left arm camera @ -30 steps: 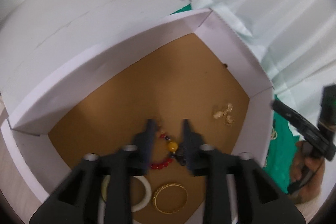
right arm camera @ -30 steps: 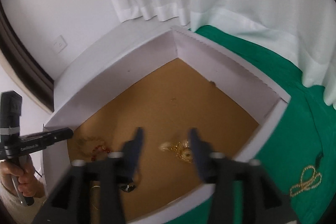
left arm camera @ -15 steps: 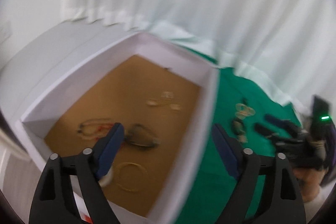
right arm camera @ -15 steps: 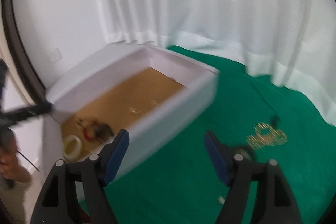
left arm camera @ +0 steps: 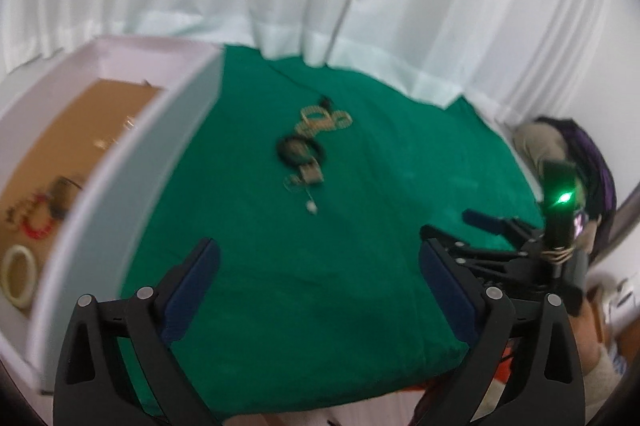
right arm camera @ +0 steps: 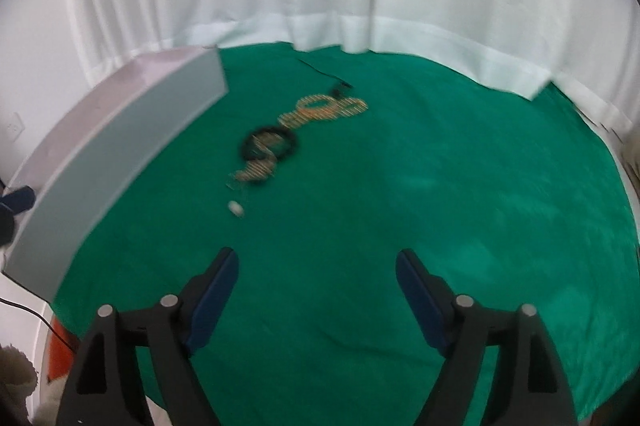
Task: Organize jewelry
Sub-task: 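Move both tools back over the remaining jewelry on the cloth, then grasp the silver filigree pendant with pearl with the left tool and lift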
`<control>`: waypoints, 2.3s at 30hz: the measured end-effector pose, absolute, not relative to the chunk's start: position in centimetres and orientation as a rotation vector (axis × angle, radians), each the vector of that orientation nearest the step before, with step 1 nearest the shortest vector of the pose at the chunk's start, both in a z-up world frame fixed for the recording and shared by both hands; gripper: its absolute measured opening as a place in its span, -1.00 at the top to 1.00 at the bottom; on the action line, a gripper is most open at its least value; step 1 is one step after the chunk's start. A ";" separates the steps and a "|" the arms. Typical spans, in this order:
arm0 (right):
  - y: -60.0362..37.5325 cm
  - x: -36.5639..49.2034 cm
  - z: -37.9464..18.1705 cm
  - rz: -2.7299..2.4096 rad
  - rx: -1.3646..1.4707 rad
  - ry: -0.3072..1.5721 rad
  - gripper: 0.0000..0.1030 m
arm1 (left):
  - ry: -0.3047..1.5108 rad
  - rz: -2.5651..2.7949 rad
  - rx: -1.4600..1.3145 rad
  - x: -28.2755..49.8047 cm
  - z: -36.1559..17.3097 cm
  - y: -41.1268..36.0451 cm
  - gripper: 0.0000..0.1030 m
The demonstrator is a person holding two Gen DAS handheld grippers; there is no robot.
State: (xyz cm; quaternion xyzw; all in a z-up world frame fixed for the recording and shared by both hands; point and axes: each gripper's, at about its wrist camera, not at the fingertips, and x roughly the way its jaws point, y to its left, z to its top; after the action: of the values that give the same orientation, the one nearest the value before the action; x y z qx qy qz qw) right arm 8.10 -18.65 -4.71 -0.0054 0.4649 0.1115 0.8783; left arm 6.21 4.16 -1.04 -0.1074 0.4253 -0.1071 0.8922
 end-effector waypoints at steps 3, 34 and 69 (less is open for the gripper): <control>-20.3 6.7 -6.0 0.200 -0.005 0.982 -0.66 | 0.926 -0.223 -0.193 6.4 -3.2 3.0 -0.93; -22.7 5.7 -12.6 0.114 0.011 1.119 -0.67 | 1.092 -0.187 -0.183 9.1 -8.7 2.3 -0.93; -22.8 5.1 -13.1 0.136 -0.017 1.094 -0.81 | 1.064 -0.238 -0.077 22.2 -10.3 -0.1 0.41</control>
State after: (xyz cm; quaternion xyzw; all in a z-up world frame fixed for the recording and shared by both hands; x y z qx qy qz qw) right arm 5.10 -22.75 -13.10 -0.0081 0.5195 0.0647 0.8520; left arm 22.24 -0.07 -10.29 -0.0368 0.5058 -0.1130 0.8544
